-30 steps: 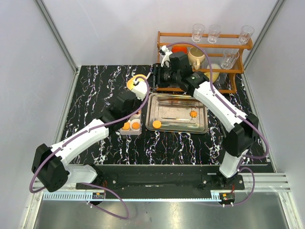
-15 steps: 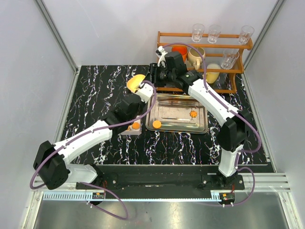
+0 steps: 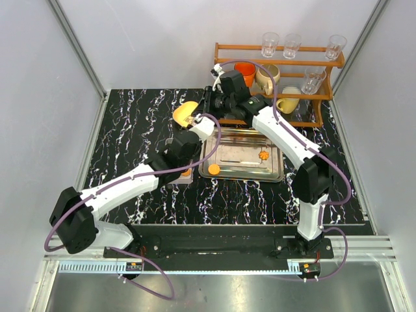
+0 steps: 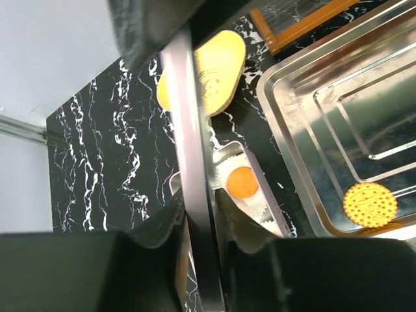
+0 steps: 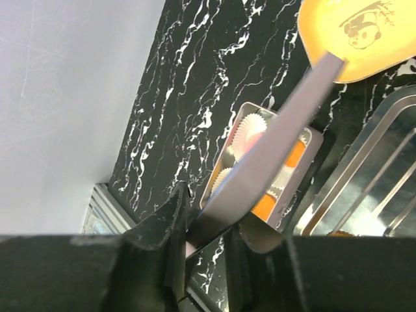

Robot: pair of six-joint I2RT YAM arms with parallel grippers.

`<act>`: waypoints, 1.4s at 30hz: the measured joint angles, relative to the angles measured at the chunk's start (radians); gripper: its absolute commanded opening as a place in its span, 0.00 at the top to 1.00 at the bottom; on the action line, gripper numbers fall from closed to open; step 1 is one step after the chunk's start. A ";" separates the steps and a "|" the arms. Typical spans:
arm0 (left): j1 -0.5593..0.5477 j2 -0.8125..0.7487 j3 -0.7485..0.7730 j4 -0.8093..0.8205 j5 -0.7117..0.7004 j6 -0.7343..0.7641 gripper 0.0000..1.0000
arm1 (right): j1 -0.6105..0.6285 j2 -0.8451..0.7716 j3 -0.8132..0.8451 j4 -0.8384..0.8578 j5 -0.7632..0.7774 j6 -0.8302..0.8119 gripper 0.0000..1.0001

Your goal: Pack the cookies

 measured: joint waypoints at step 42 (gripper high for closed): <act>0.285 -0.385 -0.113 -0.026 0.599 -0.026 0.07 | -0.035 0.037 0.041 -0.043 -0.028 -0.087 0.96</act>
